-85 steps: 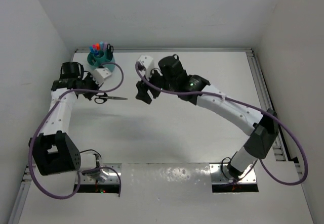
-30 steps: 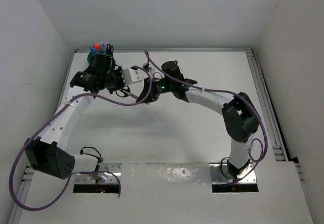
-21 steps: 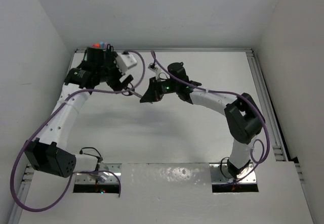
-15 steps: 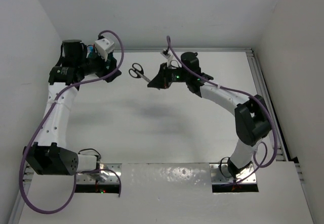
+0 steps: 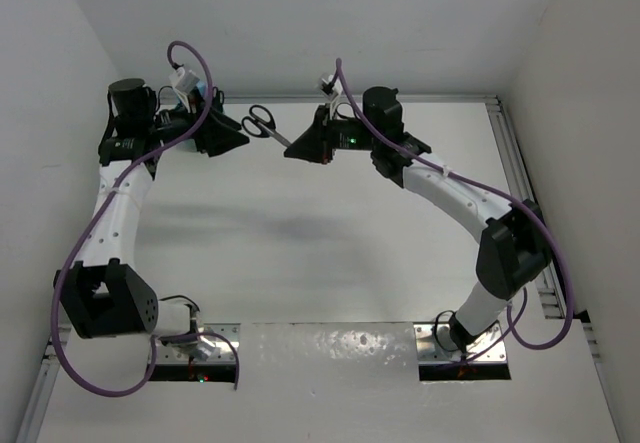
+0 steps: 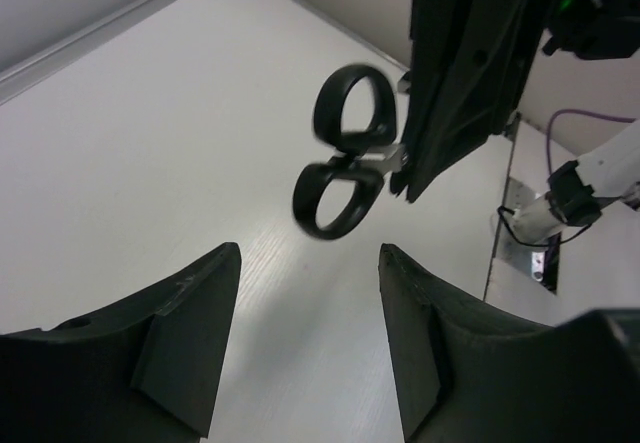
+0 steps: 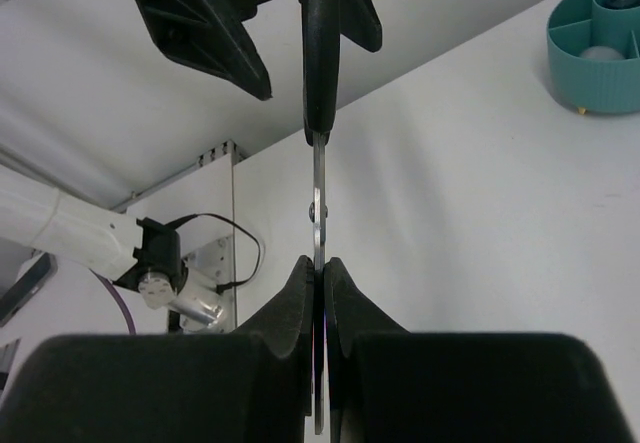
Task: Sort the stationery into containers
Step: Place the scissors in the storage box.
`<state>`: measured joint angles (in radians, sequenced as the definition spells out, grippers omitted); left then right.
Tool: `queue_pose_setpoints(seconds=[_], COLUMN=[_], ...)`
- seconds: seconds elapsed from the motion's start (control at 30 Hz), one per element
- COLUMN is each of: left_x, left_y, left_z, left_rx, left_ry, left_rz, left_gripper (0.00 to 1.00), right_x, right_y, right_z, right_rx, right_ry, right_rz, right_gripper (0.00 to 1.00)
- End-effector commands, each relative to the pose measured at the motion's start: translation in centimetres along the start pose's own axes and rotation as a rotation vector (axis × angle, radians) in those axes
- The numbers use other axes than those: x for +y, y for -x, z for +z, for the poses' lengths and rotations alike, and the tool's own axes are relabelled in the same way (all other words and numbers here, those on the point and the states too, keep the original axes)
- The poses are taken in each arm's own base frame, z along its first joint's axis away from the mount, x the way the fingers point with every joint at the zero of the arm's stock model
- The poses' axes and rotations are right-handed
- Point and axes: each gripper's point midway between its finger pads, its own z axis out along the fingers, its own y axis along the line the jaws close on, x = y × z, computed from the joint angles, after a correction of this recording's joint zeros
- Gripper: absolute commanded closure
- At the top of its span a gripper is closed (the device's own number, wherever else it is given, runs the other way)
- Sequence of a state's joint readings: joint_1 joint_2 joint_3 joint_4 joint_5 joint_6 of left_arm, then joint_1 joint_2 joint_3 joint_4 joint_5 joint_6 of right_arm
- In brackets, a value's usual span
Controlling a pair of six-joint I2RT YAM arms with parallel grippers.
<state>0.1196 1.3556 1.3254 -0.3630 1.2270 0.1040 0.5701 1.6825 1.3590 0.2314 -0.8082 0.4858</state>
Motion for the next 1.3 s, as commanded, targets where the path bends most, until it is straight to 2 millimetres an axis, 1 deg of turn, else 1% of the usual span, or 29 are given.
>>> queue_pose_setpoints(seconds=[0.0, 0.1, 0.2, 0.23, 0.3, 0.33, 0.4, 0.5, 0.57, 0.6, 0.63, 0.67, 0.7, 0.73, 0.77, 0.8, 0.83, 0.87, 0.9, 0.93, 0.97, 1.0, 1.03, 1.07, 1.1, 1.13, 1.17, 1.2, 1.27], left_x=[-3.8, -5.1, -5.0, -4.6, -4.3, -4.3, -3.8, -3.7, -3.8, -3.6, -2.9, -2.5, -1.7, 0.2, 1.4, 2.7, 5.0, 6.1, 6.9, 9.2, 10.2, 10.9, 13.3, 14.3, 15.1, 16.9, 17.4, 19.0, 20.2], left_y=[2.9, 2.6, 2.6, 2.5, 2.4, 2.5, 2.4, 2.8, 3.2, 3.4, 4.2, 4.3, 4.7, 5.9, 6.4, 6.3, 7.5, 7.8, 8.7, 8.9, 9.1, 10.1, 9.4, 9.3, 10.1, 8.9, 9.5, 8.4, 8.4], left_z=[0.0, 0.5, 1.0, 1.1, 1.0, 1.0, 1.0, 0.8, 0.8, 0.7, 0.7, 0.5, 0.2, -0.4, -0.9, -1.4, -2.5, -3.0, -3.6, -4.6, -5.0, -5.5, -5.7, -5.9, -6.6, -5.5, -5.4, -4.7, -4.1], left_rx=[-0.06, -0.047, -0.044, -0.044, -0.042, -0.043, -0.039, -0.045, -0.052, -0.056, -0.073, -0.076, -0.081, -0.103, -0.107, -0.088, -0.102, -0.102, -0.116, -0.121, -0.127, -0.14, -0.112, -0.092, -0.101, -0.064, -0.071, -0.039, -0.04], left_ry=[-0.157, -0.199, -0.181, -0.17, -0.166, -0.164, -0.141, -0.122, -0.111, -0.09, -0.024, 0.018, 0.07, 0.201, 0.276, 0.357, 0.506, 0.571, 0.638, 0.766, 0.826, 0.888, 1.003, 1.054, 1.106, 1.163, 1.18, 1.218, 1.249], left_rz=[0.112, 0.121, 0.107, 0.101, 0.086, 0.084, 0.061, 0.062, 0.066, 0.067, 0.08, 0.083, 0.085, 0.099, 0.098, 0.101, 0.117, 0.12, 0.13, 0.112, 0.096, 0.107, 0.093, 0.102, 0.11, 0.095, 0.101, 0.086, 0.098], left_gripper=[0.46, 0.48, 0.57, 0.64, 0.73, 0.84, 0.99, 1.0, 1.0, 1.0, 1.0, 1.0, 1.0, 1.0, 1.0, 1.0, 1.0, 1.0, 1.0, 1.0, 1.0, 1.0, 1.0, 1.0, 1.0, 1.0, 1.0, 1.0, 1.0], right_x=[2.5, 2.7, 2.9, 3.0, 3.1, 3.2, 3.1, 3.1, 2.5, 2.0, 1.7, 0.7, 0.0, -1.0, -1.9, -3.7, -5.4, -6.7, -7.2, -9.6, -10.2, -10.2, -11.2, -11.5, -11.4, -11.7, -11.9, -12.0, -12.5], right_y=[2.9, 2.8, 2.9, 3.0, 3.0, 3.0, 2.9, 2.5, 1.9, 1.7, 1.0, 0.5, 0.2, -0.6, -1.0, -1.0, -2.0, -2.2, -1.2, -2.2, -2.2, -1.7, -2.5, -2.9, -3.0, -3.7, -4.2, -4.9, -5.4], right_z=[-0.1, 0.2, 0.5, 0.5, 0.6, 0.6, 0.5, 0.5, 0.6, 0.6, 0.6, 0.5, 0.3, -0.1, -0.7, -1.4, -2.6, -3.6, -4.9, -6.8, -7.9, -8.8, -10.2, -10.6, -10.9, -11.2, -11.3, -11.1, -11.4], right_rx=[-0.056, -0.055, -0.054, -0.058, -0.056, -0.055, -0.054, -0.042, -0.027, -0.023, -0.003, 0.006, 0.016, 0.043, 0.046, 0.03, 0.031, 0.017, -0.029, -0.044, -0.062, -0.095, -0.098, -0.095, -0.097, -0.078, -0.065, -0.043, -0.035], right_ry=[0.057, 0.065, 0.075, 0.075, 0.077, 0.079, 0.075, 0.072, 0.052, 0.033, 0.015, -0.033, -0.07, -0.121, -0.177, -0.285, -0.367, -0.441, -0.51, -0.645, -0.697, -0.738, -0.811, -0.836, -0.848, -0.867, -0.873, -0.872, -0.902], right_rz=[-0.106, -0.106, -0.108, -0.11, -0.11, -0.109, -0.111, -0.106, -0.092, -0.088, -0.069, -0.075, -0.077, -0.073, -0.067, -0.066, -0.036, -0.024, -0.034, -0.007, -0.004, -0.014, -0.003, 0.0, -0.002, -0.004, -0.003, -0.005, -0.001], right_gripper=[1.0, 1.0, 1.0, 1.0, 1.0, 1.0, 1.0, 1.0, 1.0, 0.93, 0.78, 0.44, 0.36, 0.3, 0.01, 0.01, 0.01, 0.01, 0.01, 0.01, 0.01, 0.01, 0.01, 0.01, 0.01, 0.01, 0.01, 0.01, 0.01])
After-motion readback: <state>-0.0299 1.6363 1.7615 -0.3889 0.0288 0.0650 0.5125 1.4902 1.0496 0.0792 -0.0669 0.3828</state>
